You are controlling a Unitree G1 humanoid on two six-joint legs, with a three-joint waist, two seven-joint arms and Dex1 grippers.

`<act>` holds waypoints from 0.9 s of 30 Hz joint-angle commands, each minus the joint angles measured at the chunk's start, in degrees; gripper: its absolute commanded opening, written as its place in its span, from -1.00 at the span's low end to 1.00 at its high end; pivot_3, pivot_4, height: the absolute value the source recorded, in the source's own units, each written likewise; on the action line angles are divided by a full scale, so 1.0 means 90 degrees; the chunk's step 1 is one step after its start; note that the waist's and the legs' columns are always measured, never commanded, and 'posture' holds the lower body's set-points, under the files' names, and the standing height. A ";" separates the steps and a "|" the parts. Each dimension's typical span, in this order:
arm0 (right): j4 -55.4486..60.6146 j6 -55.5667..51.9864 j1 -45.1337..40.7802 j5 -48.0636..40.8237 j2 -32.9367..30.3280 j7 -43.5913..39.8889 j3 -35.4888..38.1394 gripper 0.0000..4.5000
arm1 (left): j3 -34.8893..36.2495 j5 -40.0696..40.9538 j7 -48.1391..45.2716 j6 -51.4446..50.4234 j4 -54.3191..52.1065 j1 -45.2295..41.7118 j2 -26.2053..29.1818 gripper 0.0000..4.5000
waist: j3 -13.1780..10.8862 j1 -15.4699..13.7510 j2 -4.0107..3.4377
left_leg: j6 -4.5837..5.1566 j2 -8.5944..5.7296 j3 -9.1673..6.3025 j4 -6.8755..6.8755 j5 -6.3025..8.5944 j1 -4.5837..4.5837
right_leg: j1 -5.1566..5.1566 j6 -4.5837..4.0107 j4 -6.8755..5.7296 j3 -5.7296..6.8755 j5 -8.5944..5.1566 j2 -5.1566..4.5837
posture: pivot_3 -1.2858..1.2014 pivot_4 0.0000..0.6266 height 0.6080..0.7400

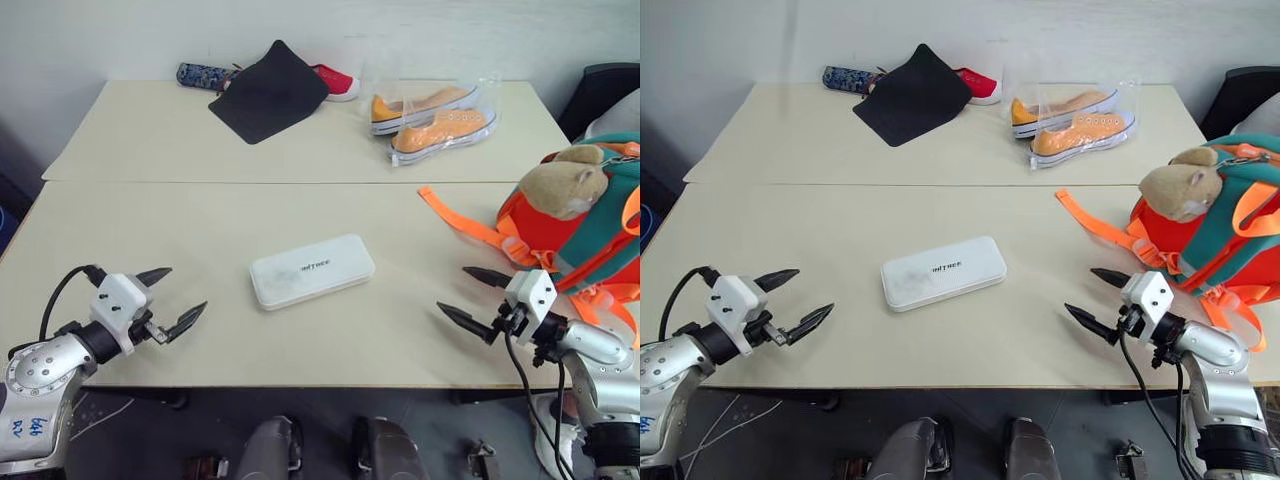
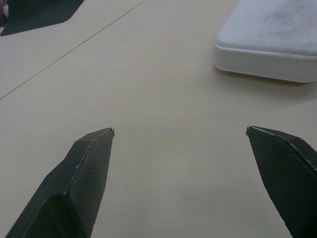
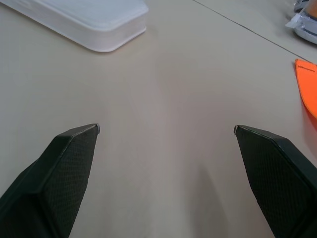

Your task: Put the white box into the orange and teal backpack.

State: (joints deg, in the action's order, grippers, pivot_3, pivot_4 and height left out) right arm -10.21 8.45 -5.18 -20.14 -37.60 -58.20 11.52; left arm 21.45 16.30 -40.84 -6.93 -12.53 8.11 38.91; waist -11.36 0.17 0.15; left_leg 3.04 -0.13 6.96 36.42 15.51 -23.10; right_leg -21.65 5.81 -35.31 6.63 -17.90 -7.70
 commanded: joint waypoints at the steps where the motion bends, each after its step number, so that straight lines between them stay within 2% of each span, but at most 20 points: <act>1: 0.0240 0.0003 0.0084 0.0027 -0.0118 0.0113 0.0136 0.98 | 0.0078 -0.0087 -0.0017 0.0062 -0.0029 0.0009 0.0160 1.00 | 0.0000 0.0011 0.0000 | 0.0000 0.0000 0.0000 0.0000 0.0000 0.0000 | 0.0000 0.0000 0.0001 0.0000 0.0000 0.0000 | 0.03 -0.52 1.00; 6: 0.0335 -0.0216 0.0137 -0.0141 -0.0053 0.0152 0.0164 0.98 | -0.0036 0.0035 0.0017 -0.0331 -0.0166 -0.0198 0.0146 1.00 | 0.0000 0.0000 0.0000 | -0.0001 0.0000 0.0000 0.0000 -0.0001 0.0000 | 0.0000 0.0000 -0.0002 0.0000 0.0000 0.0000 | 0.03 -0.52 1.00; 8: 0.0642 -0.1110 0.0026 -0.0316 -0.0030 0.0422 0.0062 0.98 | -0.0033 0.0270 -0.0159 -0.0494 -0.0334 -0.0254 0.0169 1.00 | 0.0000 0.0001 0.0000 | -0.0001 0.0000 0.0000 0.0001 -0.0002 0.0000 | 0.0000 0.0000 -0.0003 -0.0001 0.0000 0.0000 | 0.03 -0.52 1.00; 9: 0.0923 -0.2072 -0.0235 -0.0517 0.0032 0.0861 -0.0016 1.00 | 0.0029 0.0264 -0.0037 -0.0544 -0.0328 -0.0372 0.0139 0.92 | 0.0000 0.0002 0.0000 | -0.0001 0.0000 0.0000 0.0001 -0.0002 0.0000 | -0.0001 0.0000 -0.0005 -0.0002 0.0000 -0.0001 | 0.03 -0.52 1.00; 10: 0.1194 -0.2696 -0.0580 -0.0602 0.0067 0.0992 -0.0253 0.91 | 0.0015 0.0068 0.0197 -0.0638 -0.0306 -0.0500 0.0151 0.81 | 0.0000 0.0008 0.0000 | -0.0001 0.0001 -0.0001 0.0001 -0.0002 0.0000 | -0.0003 0.0000 -0.0008 -0.0004 0.0000 -0.0003 | 0.03 -0.52 1.00; 11: 0.1355 -0.2917 -0.0867 -0.0414 0.0071 0.1003 -0.0553 0.82 | -0.0013 -0.0029 0.0419 -0.0832 -0.0347 -0.0584 0.0113 0.75 | -0.0001 0.0039 -0.0001 | -0.0003 0.0001 -0.0001 0.0005 -0.0003 0.0000 | -0.0007 0.0000 -0.0014 -0.0006 0.0000 -0.0005 | 0.03 -0.52 1.00; 12: 0.1425 -0.3004 -0.1091 -0.0220 0.0096 0.1061 -0.0774 0.72 | -0.0054 -0.0038 0.0566 -0.1048 -0.0425 -0.0636 0.0063 0.59 | -0.0001 0.0070 -0.0001 | -0.0006 0.0000 0.0000 0.0006 -0.0006 -0.0003 | -0.0015 -0.0001 -0.0015 -0.0013 0.0000 -0.0005 | 0.03 -0.52 1.00; 17: 0.0614 -0.2076 -0.1887 0.1157 0.0439 0.1583 -0.1687 -0.02 | -0.0508 0.0127 0.0958 -0.2140 -0.1070 -0.0419 -0.0299 -0.10 | 0.0002 0.0117 0.0002 | -0.0019 -0.0002 0.0000 -0.0015 -0.0008 -0.0004 | -0.0030 -0.0012 -0.0044 -0.0007 -0.0006 0.0001 | 0.03 -0.52 1.00; 23: -0.0202 -0.1695 -0.2583 0.2178 0.1053 0.2786 -0.2005 -0.92 | -0.0920 0.0049 0.1551 -0.2825 -0.1634 -0.0328 -0.0811 -0.91 | 0.0002 0.0135 0.0005 | 0.0029 -0.0010 0.0001 0.0013 -0.0028 -0.0023 | -0.0020 -0.0011 -0.0043 -0.0001 -0.0006 0.0004 | 0.03 -0.52 1.00; 24: -0.0267 -0.1653 -0.2633 0.2173 0.1182 0.2855 -0.1987 -1.00 | -0.0978 0.0039 0.1633 -0.2801 -0.1678 -0.0351 -0.0927 -0.99 | 0.0002 0.0138 0.0005 | 0.0030 -0.0010 0.0001 0.0017 -0.0029 -0.0021 | -0.0015 -0.0010 -0.0044 -0.0001 -0.0006 0.0003 | 0.03 -0.52 1.00; 27: -0.0314 -0.1613 -0.2726 0.2068 0.1484 0.2803 -0.1990 -1.00 | -0.1207 0.0076 0.1732 -0.2857 -0.1800 -0.0505 -0.1153 -0.99 | 0.0005 0.0138 0.0010 | 0.0001 -0.0008 -0.0003 0.0020 -0.0017 -0.0009 | -0.0007 -0.0008 -0.0039 -0.0001 -0.0004 0.0003 | 0.03 -0.52 1.00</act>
State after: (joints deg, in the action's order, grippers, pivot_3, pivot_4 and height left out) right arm -13.74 -7.41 -29.10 -0.82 -25.00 -32.92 -6.50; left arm 11.02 16.70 -25.89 -32.68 -26.27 4.70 28.68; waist -11.32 1.41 0.24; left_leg 2.97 -0.19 6.90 36.60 15.35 -23.17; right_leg -21.71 5.74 -35.66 6.64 -17.94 -7.66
